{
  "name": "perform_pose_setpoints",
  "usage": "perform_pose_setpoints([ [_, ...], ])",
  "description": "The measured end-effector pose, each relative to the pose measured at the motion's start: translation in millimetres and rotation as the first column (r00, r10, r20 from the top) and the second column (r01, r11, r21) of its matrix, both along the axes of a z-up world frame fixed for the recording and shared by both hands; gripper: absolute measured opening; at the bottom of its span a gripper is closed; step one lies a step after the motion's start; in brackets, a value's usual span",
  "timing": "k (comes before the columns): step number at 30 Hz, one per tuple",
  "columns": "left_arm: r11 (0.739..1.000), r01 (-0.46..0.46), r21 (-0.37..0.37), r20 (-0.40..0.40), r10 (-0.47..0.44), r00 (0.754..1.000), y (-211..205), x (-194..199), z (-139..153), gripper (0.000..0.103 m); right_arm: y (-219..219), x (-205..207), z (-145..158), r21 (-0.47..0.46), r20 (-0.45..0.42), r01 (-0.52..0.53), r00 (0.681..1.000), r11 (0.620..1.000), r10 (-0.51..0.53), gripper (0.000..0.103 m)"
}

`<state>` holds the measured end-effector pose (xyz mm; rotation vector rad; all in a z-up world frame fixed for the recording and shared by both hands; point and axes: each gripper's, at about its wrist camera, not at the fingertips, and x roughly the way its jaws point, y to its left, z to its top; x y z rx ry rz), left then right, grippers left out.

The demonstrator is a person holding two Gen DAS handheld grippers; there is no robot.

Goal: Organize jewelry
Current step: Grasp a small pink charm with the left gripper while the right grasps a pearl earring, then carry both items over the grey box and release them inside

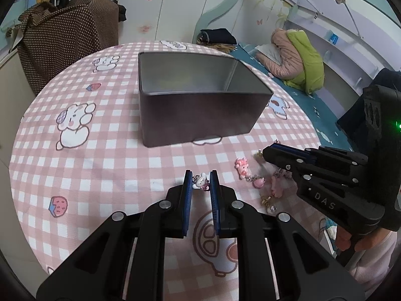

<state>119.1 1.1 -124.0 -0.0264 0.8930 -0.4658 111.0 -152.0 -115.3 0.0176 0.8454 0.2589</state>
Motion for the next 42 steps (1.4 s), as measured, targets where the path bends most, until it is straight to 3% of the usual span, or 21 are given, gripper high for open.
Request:
perform_pose_setpoints([
  [8,0.998,0.025,-0.063,0.116,-0.017,0.993,-5.1,-1.7,32.9,0.014,-18.4,0.0,24.5,0.007,0.068,0.050,0.996,0.999,-0.051,0.010],
  [18,0.993,0.061,-0.101,0.183,-0.042,0.982,-21.2,12.8,58.3,0.014,-34.2,7.0,52.8,0.054,0.148,0.082,0.985,0.995,-0.089,0.010],
  [24,0.988,0.068,-0.142,0.183,-0.041,0.982,-31.2,34.0,65.1,0.014,-36.0,13.4,64.1,0.075,0.188,0.081,0.978,0.994,-0.094,0.010],
  [30,0.981,0.088,-0.171,0.128,-0.066,0.990,-42.8,56.3,60.8,0.015,-35.1,20.5,66.4,0.087,0.199,0.067,0.977,0.994,-0.083,0.010],
  [34,0.985,0.086,-0.150,0.115,-0.069,0.991,-45.3,59.3,60.9,0.023,-36.2,23.3,67.0,0.106,0.205,0.054,0.976,0.993,-0.075,0.010],
  [42,0.991,0.048,-0.128,0.126,-0.032,0.991,-32.1,54.9,62.2,0.026,-19.8,30.6,70.7,0.102,0.207,-0.009,0.978,0.995,-0.012,0.010],
])
